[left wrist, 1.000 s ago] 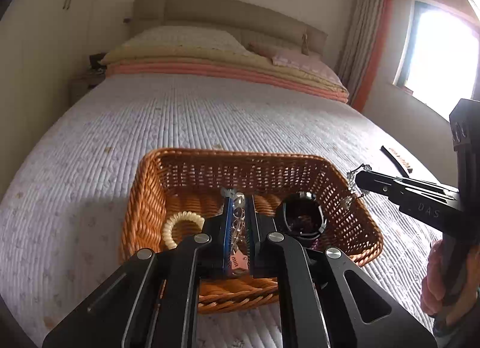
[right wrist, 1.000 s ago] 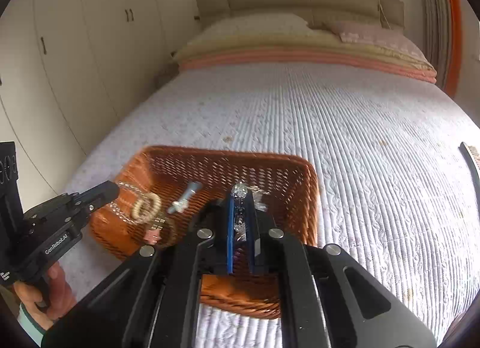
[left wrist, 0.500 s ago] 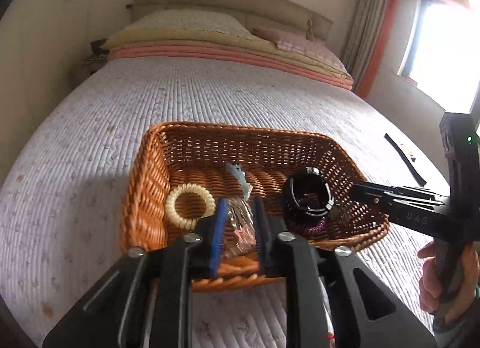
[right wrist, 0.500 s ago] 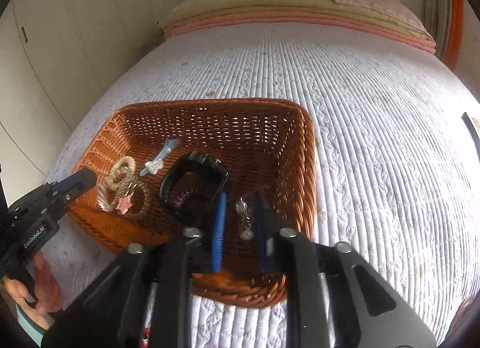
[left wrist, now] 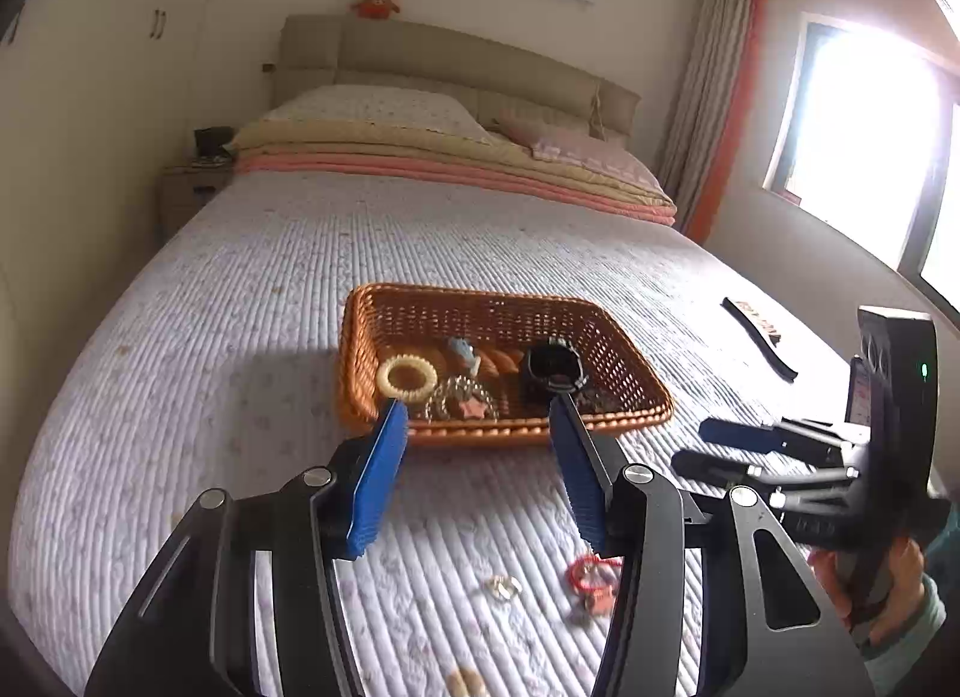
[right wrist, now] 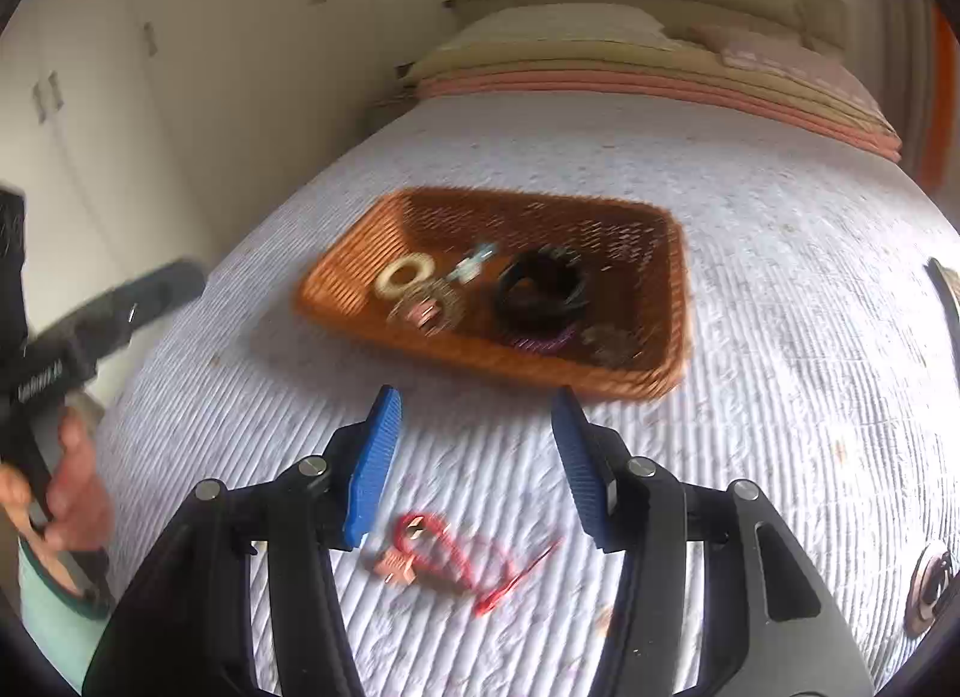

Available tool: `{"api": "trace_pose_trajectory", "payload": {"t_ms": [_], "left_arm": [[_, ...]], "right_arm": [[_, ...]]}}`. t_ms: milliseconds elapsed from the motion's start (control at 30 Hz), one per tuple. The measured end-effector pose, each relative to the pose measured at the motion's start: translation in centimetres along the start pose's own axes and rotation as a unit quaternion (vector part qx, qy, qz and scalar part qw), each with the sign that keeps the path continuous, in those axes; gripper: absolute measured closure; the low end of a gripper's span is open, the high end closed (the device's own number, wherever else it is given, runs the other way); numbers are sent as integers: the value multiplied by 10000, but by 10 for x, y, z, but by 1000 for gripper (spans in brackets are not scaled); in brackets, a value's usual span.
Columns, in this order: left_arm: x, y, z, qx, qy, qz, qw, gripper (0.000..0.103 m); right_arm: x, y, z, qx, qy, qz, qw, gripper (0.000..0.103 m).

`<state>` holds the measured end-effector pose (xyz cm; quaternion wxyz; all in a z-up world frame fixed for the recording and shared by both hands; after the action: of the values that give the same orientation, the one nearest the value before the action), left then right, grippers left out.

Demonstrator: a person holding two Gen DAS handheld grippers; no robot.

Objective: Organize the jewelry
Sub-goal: 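Grasp the red cord keychain with the right tool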

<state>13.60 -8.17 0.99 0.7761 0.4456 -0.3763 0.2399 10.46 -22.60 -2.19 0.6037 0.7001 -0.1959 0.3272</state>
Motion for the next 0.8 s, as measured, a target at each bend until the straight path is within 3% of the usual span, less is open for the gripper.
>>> {"api": "trace_pose_trajectory", "payload": {"t_ms": [133, 200, 300, 400, 800], "left_arm": [[-20, 5, -8, 20, 85, -147, 9999, 55], [-33, 1, -14, 44, 139, -283, 9995, 55], [-50, -6, -21, 91, 153, -474, 9987, 55], [-68, -19, -24, 111, 128, -690, 9975, 55], [-108, -71, -30, 152, 125, -1422, 9896, 57]], "right_arm": [[-30, -4, -26, -167, 468, -149, 9987, 54], [-44, -12, -30, -108, 410, -297, 9987, 54], [-59, -23, -27, -73, 223, -472, 9986, 67], [-72, -33, -19, 91, -76, -604, 9981, 70], [-88, -65, -15, -206, 241, -929, 9952, 74]]}}
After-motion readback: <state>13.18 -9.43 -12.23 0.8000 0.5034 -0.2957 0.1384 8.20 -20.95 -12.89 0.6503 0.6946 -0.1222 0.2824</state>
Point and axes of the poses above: each gripper's, at about its wrist camera, not at the fingertips, and y roughly against the way its jaws point, z to its right, x to its top, the point moved 10 cm from there along -y, roughly the way its jaws point, and after that the axes turned 7 degrees about y, right-handed, at the moved point
